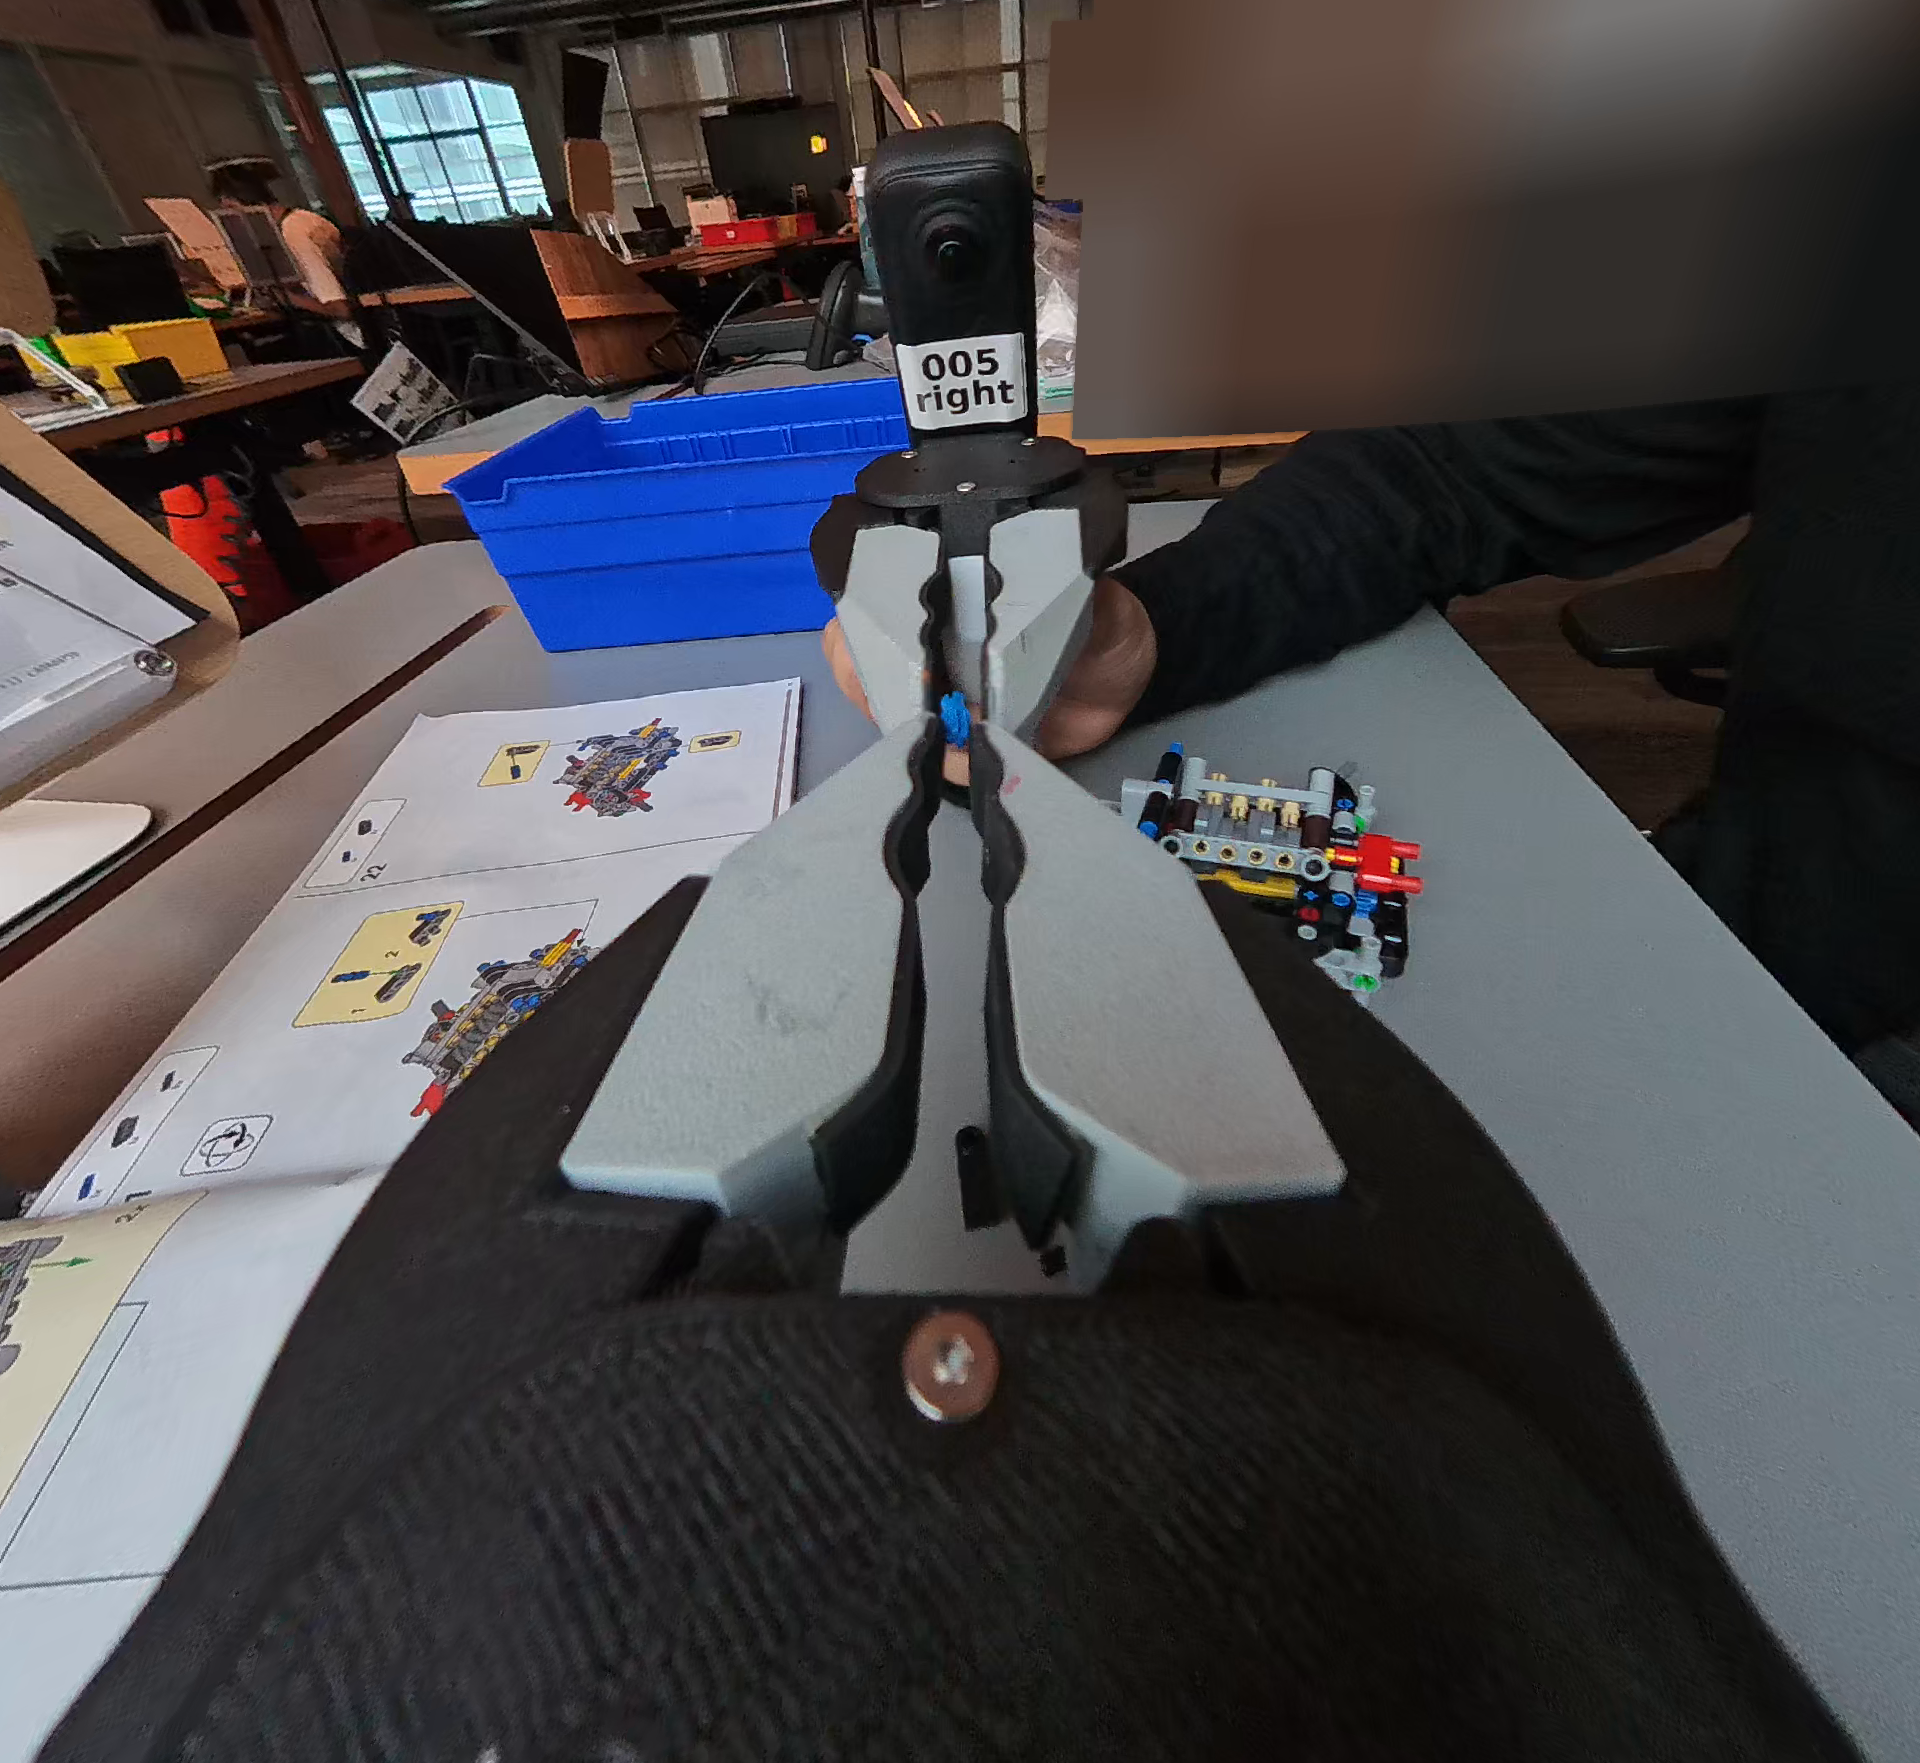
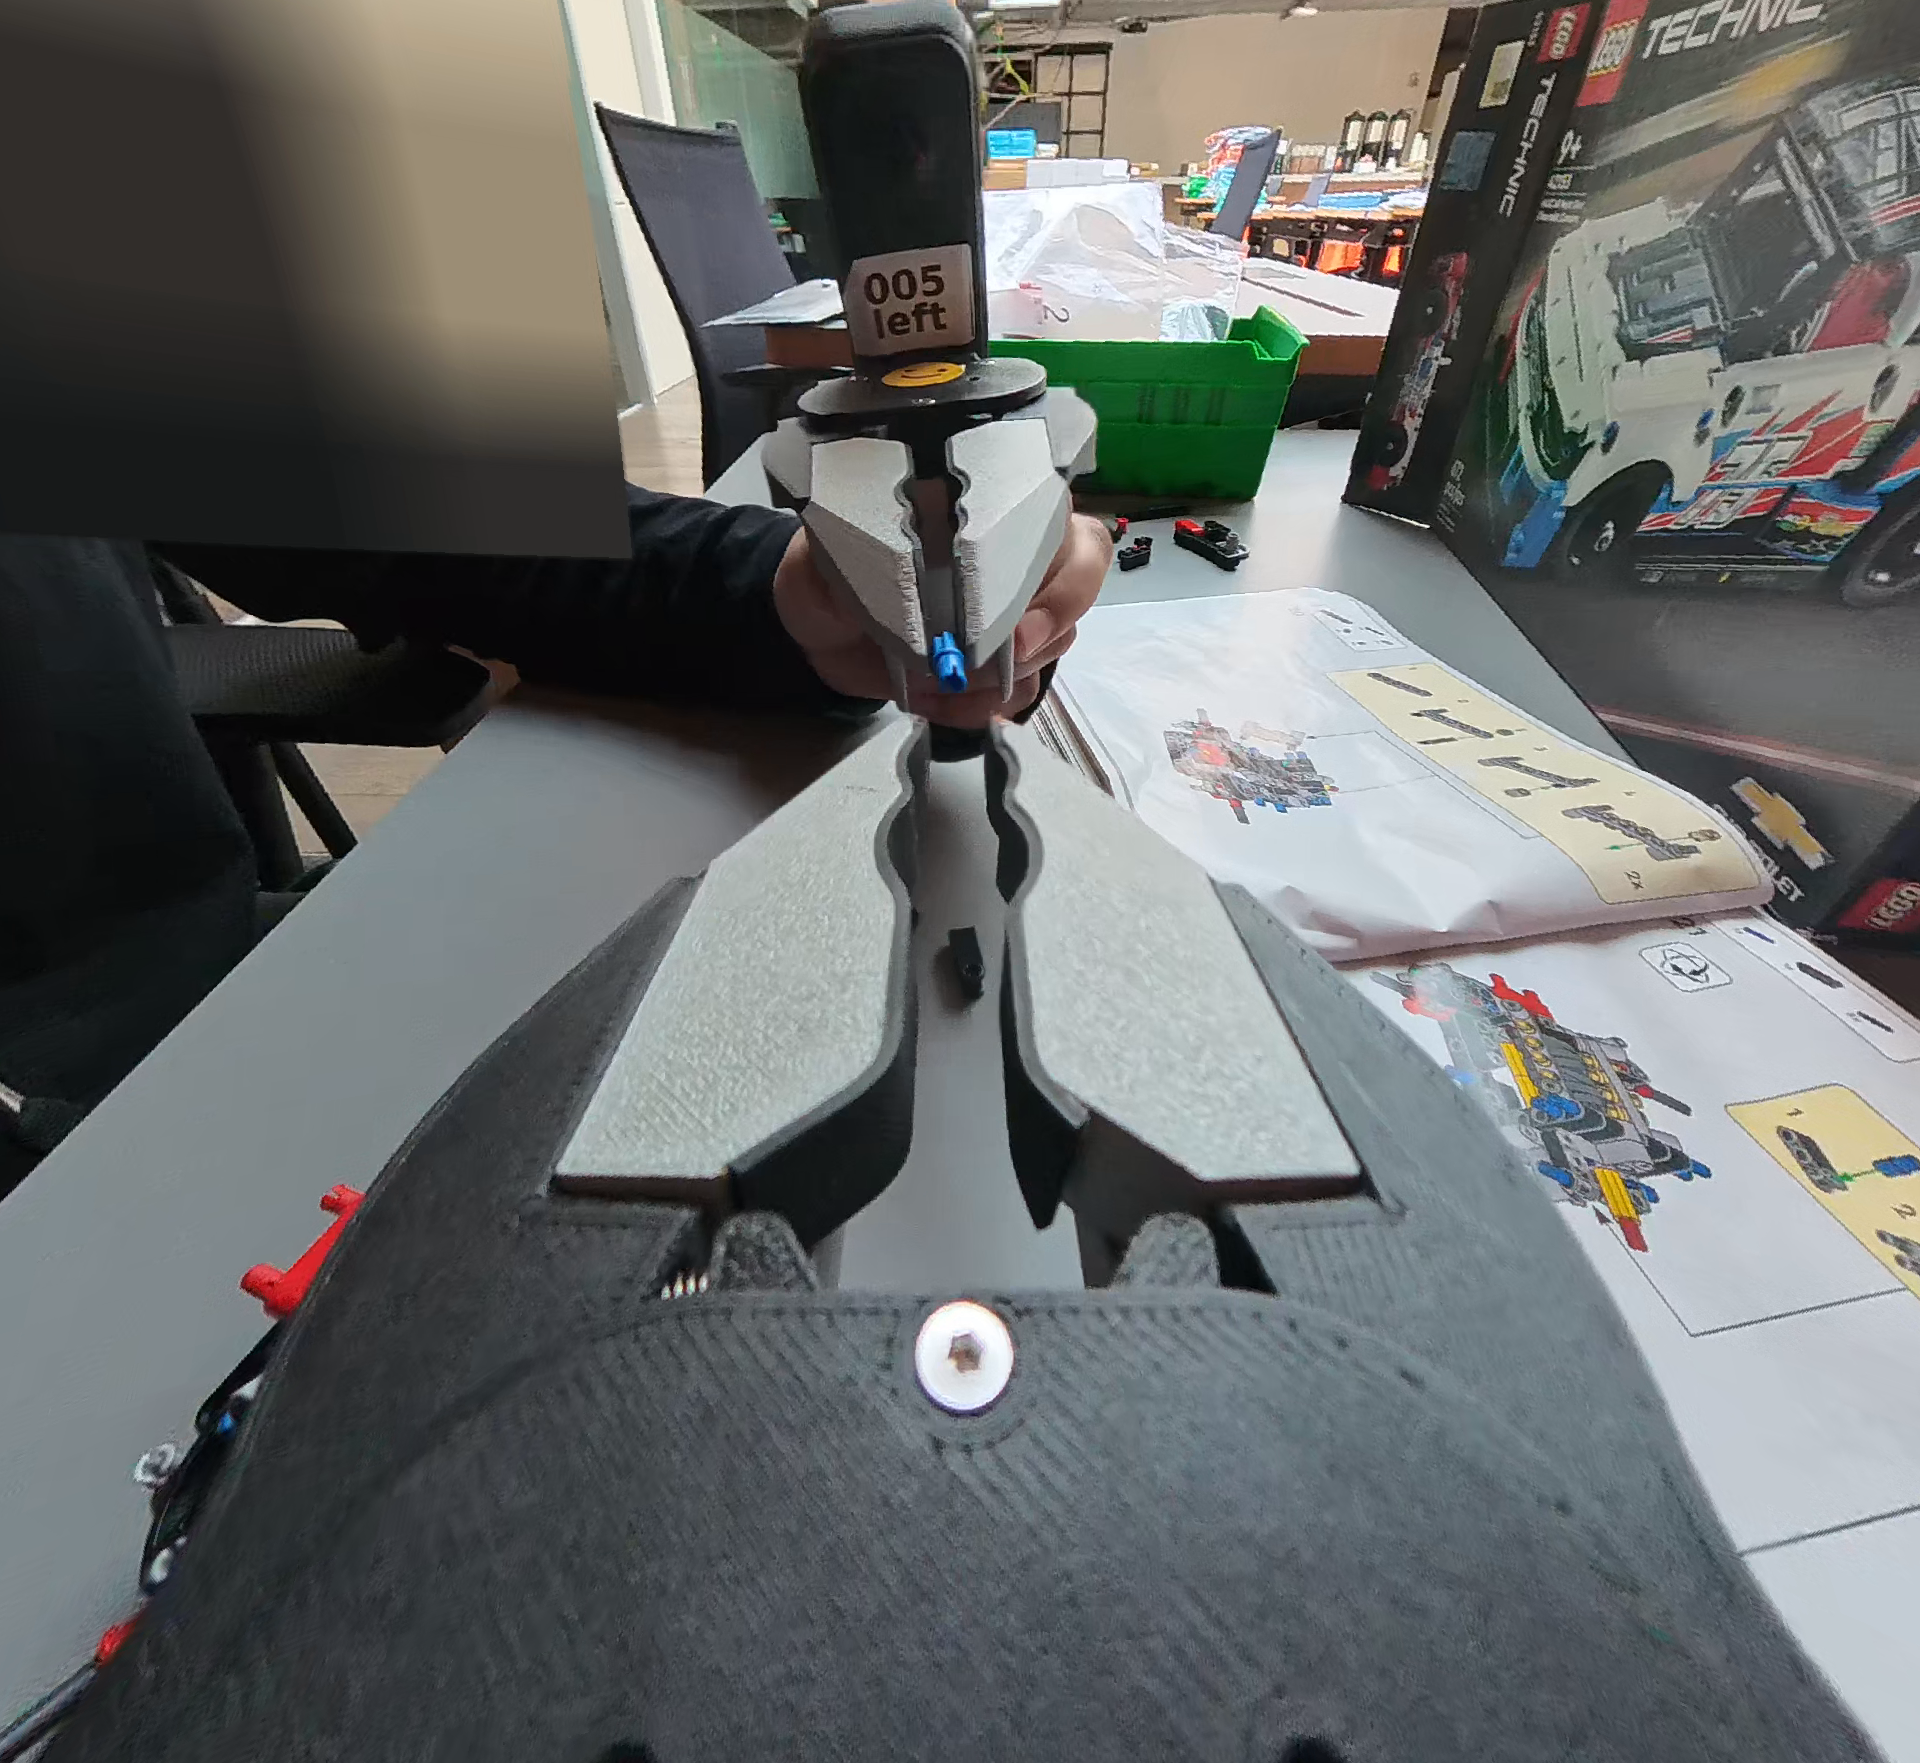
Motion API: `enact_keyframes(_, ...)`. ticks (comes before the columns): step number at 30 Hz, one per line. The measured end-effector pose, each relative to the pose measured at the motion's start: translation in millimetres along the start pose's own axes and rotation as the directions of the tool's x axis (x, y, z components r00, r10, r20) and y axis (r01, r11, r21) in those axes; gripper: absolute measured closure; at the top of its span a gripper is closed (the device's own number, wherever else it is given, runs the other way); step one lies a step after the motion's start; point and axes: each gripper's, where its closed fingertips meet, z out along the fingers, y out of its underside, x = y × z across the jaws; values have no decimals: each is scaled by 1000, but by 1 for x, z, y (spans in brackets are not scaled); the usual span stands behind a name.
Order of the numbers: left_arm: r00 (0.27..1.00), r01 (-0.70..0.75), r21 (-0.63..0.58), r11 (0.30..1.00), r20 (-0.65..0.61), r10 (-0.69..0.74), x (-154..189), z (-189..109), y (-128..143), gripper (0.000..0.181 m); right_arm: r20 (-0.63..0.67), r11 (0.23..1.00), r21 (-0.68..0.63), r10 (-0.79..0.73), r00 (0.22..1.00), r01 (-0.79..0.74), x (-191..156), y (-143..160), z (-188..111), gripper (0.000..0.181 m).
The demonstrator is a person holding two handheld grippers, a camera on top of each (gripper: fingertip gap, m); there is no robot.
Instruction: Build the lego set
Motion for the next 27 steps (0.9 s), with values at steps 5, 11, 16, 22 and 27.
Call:
enact_keyframes(5, 1000, -26, -14, 1000, 10, 26, 0, 1, 2, 179, 12, 999, 36, 20, 1000, -21, 0, -6, -3, 178)
enact_keyframes(11, 999, -48, -23, 999, 13, 48, 1, 2, 3, 179, 28, 999, 39, 37, 999, -38, -2, -6, -2, 180)
enact_keyframes(16, 998, -67, -39, 997, 16, 68, 2, 4, 6, 179, 25, 999, 31, 30, 999, -31, -3, -5, -1, 180)
enact_keyframes(22, 1000, -4, -176, 984, 22, 8, -3, 0, 23, 174, -15, 999, -52, -11, 1000, 10, 3, 4, -1, 180)
enact_keyframes(27, 985, 171, -428, 887, 74, -154, -13, -26, 60, 175, -36, 927, -368, -86, 996, 67, 17, 34, -4, 180)
